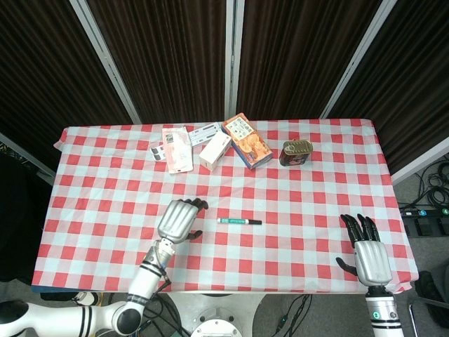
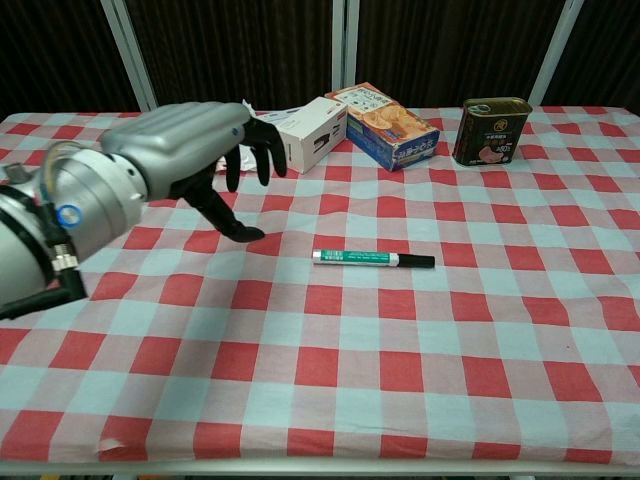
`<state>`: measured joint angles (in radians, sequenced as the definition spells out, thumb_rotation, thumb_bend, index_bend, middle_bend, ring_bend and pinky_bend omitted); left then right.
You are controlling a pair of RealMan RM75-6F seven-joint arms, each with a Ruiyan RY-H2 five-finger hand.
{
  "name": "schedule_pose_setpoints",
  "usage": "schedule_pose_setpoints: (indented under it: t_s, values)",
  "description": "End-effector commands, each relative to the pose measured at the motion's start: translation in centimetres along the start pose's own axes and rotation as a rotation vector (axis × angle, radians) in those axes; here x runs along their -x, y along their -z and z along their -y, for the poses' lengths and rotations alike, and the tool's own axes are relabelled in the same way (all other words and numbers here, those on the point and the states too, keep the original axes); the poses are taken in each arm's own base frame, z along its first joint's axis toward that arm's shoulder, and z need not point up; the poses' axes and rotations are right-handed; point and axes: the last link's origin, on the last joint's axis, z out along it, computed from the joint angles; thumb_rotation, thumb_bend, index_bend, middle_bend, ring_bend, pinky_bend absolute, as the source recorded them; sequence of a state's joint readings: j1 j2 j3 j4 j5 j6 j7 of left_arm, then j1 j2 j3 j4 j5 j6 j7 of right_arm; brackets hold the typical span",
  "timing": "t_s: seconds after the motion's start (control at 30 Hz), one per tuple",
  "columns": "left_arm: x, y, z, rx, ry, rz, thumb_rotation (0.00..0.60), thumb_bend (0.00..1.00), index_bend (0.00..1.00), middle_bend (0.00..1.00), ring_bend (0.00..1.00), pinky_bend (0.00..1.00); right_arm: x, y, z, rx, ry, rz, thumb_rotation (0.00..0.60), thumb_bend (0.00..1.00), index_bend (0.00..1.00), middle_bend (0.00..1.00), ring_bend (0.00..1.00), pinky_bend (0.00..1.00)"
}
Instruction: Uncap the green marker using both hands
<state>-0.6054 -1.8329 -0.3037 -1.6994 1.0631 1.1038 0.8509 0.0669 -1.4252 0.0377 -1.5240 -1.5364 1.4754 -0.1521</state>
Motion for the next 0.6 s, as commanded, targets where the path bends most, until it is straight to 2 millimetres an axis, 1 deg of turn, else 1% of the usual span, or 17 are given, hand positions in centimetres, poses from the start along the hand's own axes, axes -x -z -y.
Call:
schedule_pose_setpoints:
  t_s: [0.03,0.13,0.27,0.43,0.6]
  values:
    - [1.1,-2.0,-2.9,0.006,-0.028,0.06,0.6,0.18,0.38,0.45,0.84,0.84,0.1,0.0,-0.1,0.004,-0.001,0.005,0.6,0.0,0.08,0.12,0.0,0.0]
    - [2.0,-2.8,-4.2,-0.009,-0.061,0.111,0.6,0.19,0.38,0.46,0.87,0.86,0.4,0.0,-0.3,0.009,-0.004,0.014,0.6,0.0,0.08,0.12,0.0,0.0]
    - [2.8,-3.7,-5.7,-0.029,-0.084,0.144,0.6,0.22,0.4,0.46,0.9,0.88,0.7,-0.1,-0.4,0.01,-0.01,0.024,0.6,0.0,0.08,0.12,0.0,0.0]
    - [3.1,-4.9,-7.4,-0.029,-0.131,0.142,0.6,0.24,0.41,0.46,0.91,0.89,0.9,-0.2,-0.6,0.012,-0.013,0.028,0.6,0.0,0.08,0.12,0.0,0.0]
    - [3.4,-6.0,-8.4,-0.037,-0.163,0.137,0.6,0.26,0.41,0.46,0.91,0.89,0.9,-0.1,-0.8,0.016,-0.014,0.025,0.6,0.0,0.08,0.12,0.0,0.0]
